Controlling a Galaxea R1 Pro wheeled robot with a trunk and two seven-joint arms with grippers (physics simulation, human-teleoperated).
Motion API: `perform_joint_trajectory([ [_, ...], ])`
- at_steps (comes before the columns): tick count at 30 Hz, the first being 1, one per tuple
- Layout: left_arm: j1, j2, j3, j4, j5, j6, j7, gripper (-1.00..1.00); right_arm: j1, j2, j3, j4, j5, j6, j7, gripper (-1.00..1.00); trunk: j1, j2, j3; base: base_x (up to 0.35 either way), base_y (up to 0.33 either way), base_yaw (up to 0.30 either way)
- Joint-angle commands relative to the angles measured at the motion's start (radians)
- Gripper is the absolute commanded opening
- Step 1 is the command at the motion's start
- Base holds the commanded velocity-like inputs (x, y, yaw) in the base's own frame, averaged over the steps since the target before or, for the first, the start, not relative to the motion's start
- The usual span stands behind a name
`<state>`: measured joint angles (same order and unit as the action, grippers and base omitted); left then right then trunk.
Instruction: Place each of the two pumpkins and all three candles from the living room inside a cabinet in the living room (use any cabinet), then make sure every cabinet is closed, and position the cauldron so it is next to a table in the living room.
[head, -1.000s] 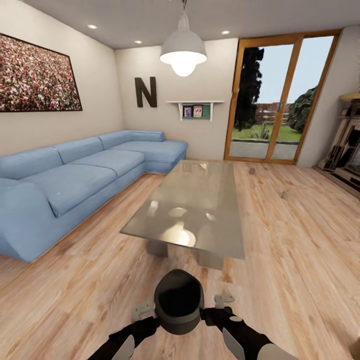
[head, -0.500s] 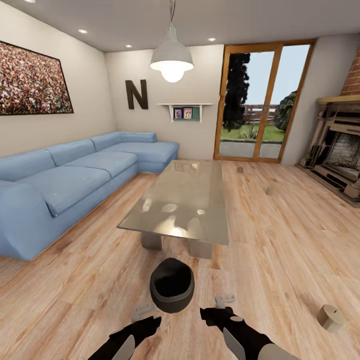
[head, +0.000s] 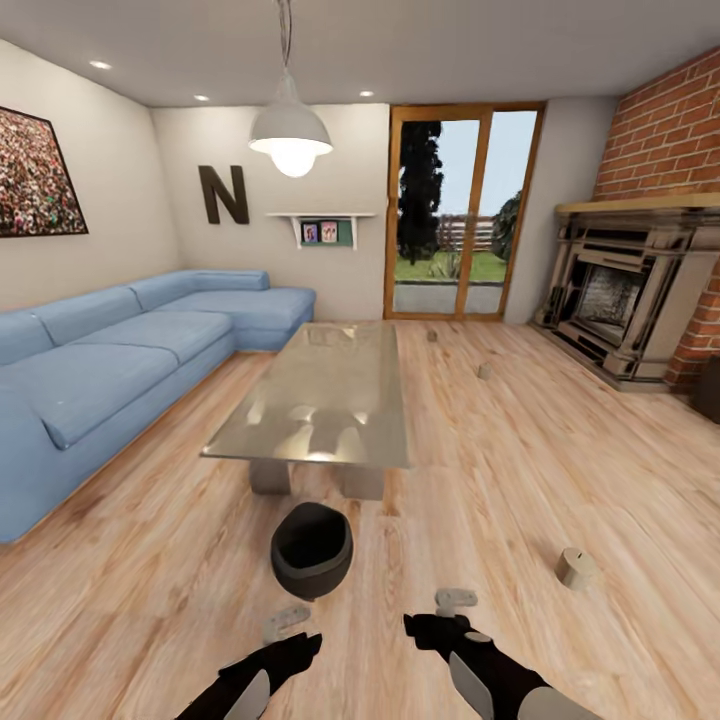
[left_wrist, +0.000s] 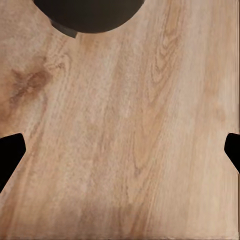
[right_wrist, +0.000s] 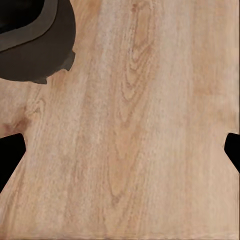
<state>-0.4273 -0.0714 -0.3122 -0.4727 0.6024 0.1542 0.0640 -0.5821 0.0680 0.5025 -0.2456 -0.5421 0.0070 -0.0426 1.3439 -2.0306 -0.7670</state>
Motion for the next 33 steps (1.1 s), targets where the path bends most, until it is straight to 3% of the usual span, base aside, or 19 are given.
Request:
perform_joint_trajectory([
  [1, 0.000, 0.001, -0.006, -0.002, 0.010, 0.003, 0.007, 1.00, -0.001, -0.001, -0.002, 0.001, -0.008, 0.000, -0.004, 1.00, -0.005, 0.007, 0.003, -0.322, 0.000, -0.272],
  [6, 0.000, 0.000, -0.012, 0.002, 0.010, 0.004, 0.010, 1.00, -0.001, 0.000, -0.110, 0.010, -0.008, -0.025, 0.006, 1.00, -0.024, 0.042, 0.021, -0.322, 0.000, -0.272],
  [9, 0.000, -0.002, -0.013, 0.023, 0.007, 0.003, 0.011, 1.00, 0.000, 0.000, -0.139, 0.031, -0.009, -0.046, 0.009, 1.00, -0.035, 0.063, 0.032, -0.323, 0.000, -0.272],
  [20, -0.001, -0.002, -0.016, 0.044, -0.006, 0.001, 0.011, 1.00, 0.000, 0.000, -0.155, 0.079, -0.009, -0.093, 0.006, 1.00, -0.078, 0.140, 0.073, -0.326, 0.000, -0.272],
  [33, -0.001, -0.001, -0.019, 0.035, -0.010, 0.000, 0.011, 1.00, 0.000, -0.001, -0.196, 0.083, -0.031, -0.094, 0.007, 1.00, -0.078, 0.140, 0.082, -0.317, 0.000, -0.272],
])
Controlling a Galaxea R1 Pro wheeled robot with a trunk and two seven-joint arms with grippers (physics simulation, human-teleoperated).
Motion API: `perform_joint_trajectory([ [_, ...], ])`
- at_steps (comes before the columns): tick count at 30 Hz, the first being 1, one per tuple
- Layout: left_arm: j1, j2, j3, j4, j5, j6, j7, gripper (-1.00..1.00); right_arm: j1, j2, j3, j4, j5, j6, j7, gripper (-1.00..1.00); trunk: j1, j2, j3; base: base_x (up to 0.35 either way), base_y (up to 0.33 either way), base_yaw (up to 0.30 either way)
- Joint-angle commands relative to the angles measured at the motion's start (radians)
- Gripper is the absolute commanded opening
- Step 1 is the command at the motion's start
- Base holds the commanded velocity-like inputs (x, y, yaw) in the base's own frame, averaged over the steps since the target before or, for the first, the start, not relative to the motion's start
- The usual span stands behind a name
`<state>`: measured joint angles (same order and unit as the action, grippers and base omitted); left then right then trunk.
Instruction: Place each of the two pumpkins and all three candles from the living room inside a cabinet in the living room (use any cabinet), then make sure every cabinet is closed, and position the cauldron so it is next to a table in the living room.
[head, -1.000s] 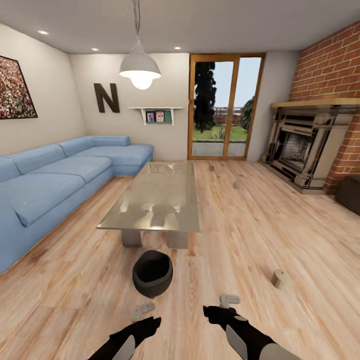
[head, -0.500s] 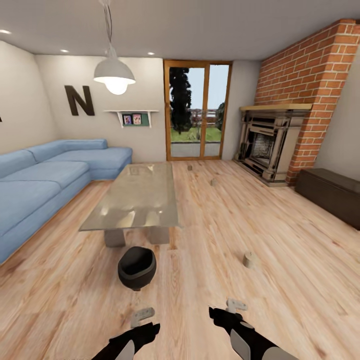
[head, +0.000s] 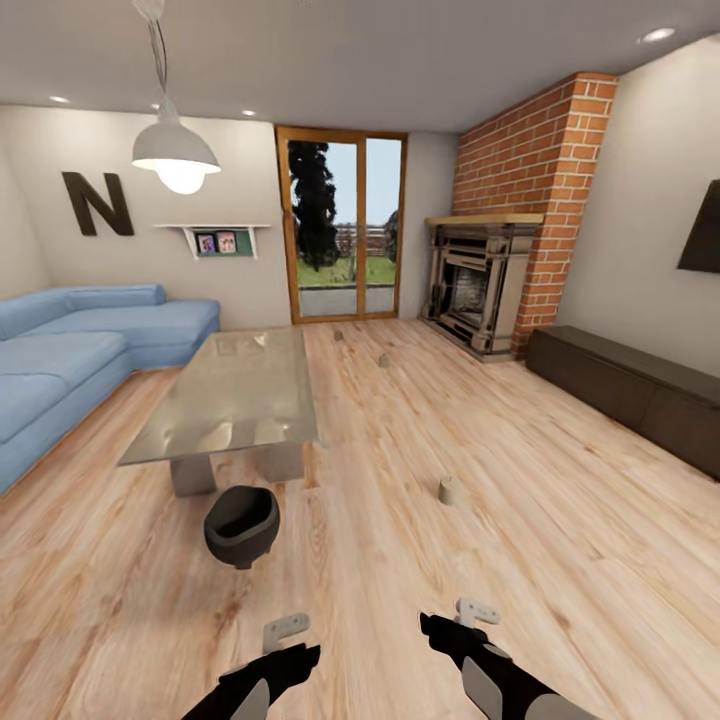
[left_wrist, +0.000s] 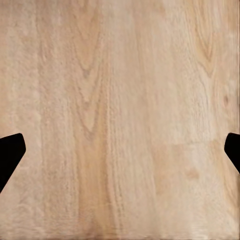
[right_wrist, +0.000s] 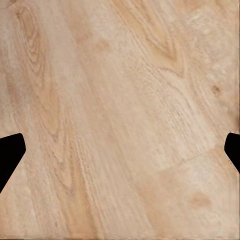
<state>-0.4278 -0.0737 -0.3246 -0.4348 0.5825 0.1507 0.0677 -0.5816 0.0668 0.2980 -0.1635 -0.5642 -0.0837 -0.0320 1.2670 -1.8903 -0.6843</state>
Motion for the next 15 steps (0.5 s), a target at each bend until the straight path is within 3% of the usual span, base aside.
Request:
perform_joint_trajectory([
  [1, 0.000, 0.001, -0.007, -0.003, 0.010, 0.003, 0.007, 1.00, -0.001, 0.000, 0.008, 0.001, -0.009, -0.004, -0.003, 1.00, -0.001, 0.000, 0.000, -0.235, -0.030, -0.272],
  [7, 0.000, 0.002, -0.009, -0.007, 0.010, -0.004, 0.002, 1.00, -0.001, 0.000, 0.007, 0.001, -0.011, -0.004, -0.003, 1.00, -0.001, 0.000, 0.004, -0.088, -0.170, -0.272],
  [15, 0.000, 0.002, -0.010, -0.007, 0.009, -0.009, 0.004, 1.00, -0.001, 0.000, 0.007, 0.002, -0.014, -0.004, -0.005, 1.00, -0.001, 0.000, 0.010, 0.176, -0.238, -0.272],
])
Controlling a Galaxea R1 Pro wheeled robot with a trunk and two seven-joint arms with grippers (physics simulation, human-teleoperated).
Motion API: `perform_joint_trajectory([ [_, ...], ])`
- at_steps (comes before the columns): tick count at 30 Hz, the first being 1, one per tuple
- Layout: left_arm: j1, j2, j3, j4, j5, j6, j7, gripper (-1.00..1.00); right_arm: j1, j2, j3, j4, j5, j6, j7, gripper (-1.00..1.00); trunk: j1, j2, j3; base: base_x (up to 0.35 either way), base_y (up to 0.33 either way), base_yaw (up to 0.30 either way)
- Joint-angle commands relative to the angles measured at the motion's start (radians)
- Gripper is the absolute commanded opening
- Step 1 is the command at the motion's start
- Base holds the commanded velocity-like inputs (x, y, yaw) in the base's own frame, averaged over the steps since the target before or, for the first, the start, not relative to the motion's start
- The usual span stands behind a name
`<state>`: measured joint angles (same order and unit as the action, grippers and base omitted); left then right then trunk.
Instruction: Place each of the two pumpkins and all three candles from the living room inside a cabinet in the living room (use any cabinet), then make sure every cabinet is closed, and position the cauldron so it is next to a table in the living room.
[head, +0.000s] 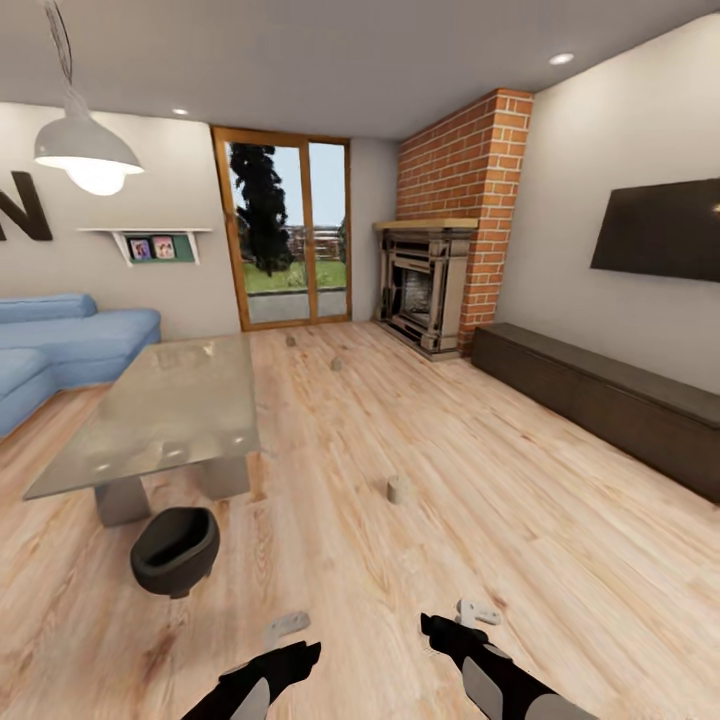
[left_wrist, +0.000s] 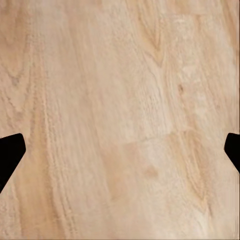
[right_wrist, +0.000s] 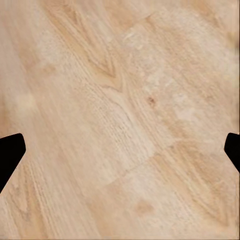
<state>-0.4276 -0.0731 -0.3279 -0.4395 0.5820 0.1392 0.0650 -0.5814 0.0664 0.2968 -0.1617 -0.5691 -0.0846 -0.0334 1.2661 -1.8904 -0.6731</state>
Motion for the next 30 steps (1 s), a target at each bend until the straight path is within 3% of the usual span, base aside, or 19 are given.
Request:
perform_joint_trajectory([
  [1, 0.000, 0.001, -0.006, -0.002, 0.009, 0.003, 0.007, 1.00, -0.001, 0.000, 0.008, 0.001, -0.009, -0.004, -0.004, 1.00, 0.000, 0.000, 0.000, 0.226, -0.232, -0.272],
  [8, 0.000, 0.001, -0.008, -0.001, 0.007, 0.002, 0.007, 1.00, -0.001, 0.001, 0.007, 0.001, -0.009, -0.004, -0.006, 1.00, 0.000, 0.000, 0.004, 0.231, -0.234, -0.242],
  [20, 0.000, 0.001, -0.008, -0.001, 0.007, 0.002, 0.009, 1.00, -0.001, 0.000, 0.007, 0.001, -0.027, -0.004, -0.004, 1.00, 0.000, 0.000, 0.005, 0.234, -0.243, -0.032],
  [30, 0.000, 0.001, -0.008, -0.001, 0.007, 0.002, 0.008, 1.00, 0.000, 0.000, 0.007, 0.001, -0.028, -0.004, -0.004, 1.00, 0.000, 0.000, 0.005, 0.237, -0.243, -0.230],
])
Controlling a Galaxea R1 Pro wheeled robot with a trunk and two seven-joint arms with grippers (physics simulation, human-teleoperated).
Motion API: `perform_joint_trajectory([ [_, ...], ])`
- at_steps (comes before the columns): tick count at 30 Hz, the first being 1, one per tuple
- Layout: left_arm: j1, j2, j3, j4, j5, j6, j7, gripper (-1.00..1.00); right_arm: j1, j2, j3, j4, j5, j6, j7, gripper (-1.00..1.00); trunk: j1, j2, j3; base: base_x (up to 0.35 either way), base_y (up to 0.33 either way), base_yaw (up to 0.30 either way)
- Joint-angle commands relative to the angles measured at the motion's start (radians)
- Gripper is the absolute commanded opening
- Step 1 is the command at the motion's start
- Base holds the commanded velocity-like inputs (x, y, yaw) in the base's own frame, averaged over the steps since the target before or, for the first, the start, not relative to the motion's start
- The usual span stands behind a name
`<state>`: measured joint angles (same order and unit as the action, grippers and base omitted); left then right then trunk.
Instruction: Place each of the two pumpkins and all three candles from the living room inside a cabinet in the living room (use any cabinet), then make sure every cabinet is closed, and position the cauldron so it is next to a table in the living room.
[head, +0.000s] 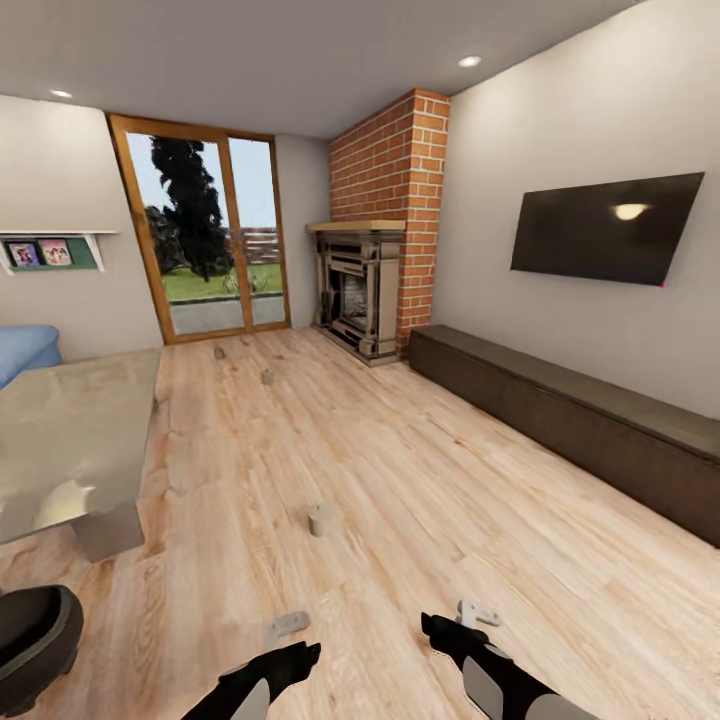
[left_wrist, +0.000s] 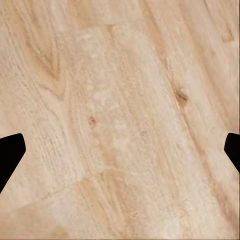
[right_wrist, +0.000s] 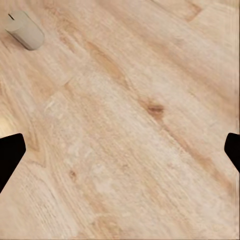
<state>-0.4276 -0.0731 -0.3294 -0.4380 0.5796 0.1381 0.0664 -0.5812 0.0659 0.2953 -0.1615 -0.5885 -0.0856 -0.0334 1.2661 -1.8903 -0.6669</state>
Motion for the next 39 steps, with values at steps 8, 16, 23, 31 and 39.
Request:
perform_joint_trajectory([
  [8, 0.000, 0.001, -0.007, -0.002, 0.009, 0.003, 0.006, 1.00, -0.001, 0.000, 0.008, 0.000, -0.009, -0.004, -0.003, 1.00, 0.000, 0.000, -0.001, 0.252, -0.200, -0.278],
  [16, 0.000, 0.001, -0.010, -0.002, 0.009, 0.003, 0.006, 1.00, -0.001, 0.000, 0.008, 0.000, -0.008, -0.005, -0.002, 1.00, 0.000, 0.000, -0.001, 0.260, -0.222, -0.280],
  [23, 0.000, 0.001, -0.012, -0.002, 0.009, 0.003, 0.006, 1.00, -0.001, 0.000, 0.010, 0.000, -0.007, -0.013, 0.000, 1.00, 0.000, 0.000, -0.001, 0.260, -0.238, -0.251],
  [31, 0.000, 0.001, -0.012, -0.002, 0.009, 0.003, 0.006, 1.00, -0.001, 0.000, 0.009, 0.000, -0.007, -0.016, -0.004, 1.00, 0.000, 0.000, -0.001, 0.260, -0.239, -0.038],
  [39, 0.000, 0.001, -0.011, -0.001, 0.009, 0.003, 0.006, 1.00, -0.001, 0.000, 0.008, 0.000, -0.008, -0.016, -0.003, 1.00, 0.000, 0.000, -0.001, 0.286, -0.134, -0.002],
])
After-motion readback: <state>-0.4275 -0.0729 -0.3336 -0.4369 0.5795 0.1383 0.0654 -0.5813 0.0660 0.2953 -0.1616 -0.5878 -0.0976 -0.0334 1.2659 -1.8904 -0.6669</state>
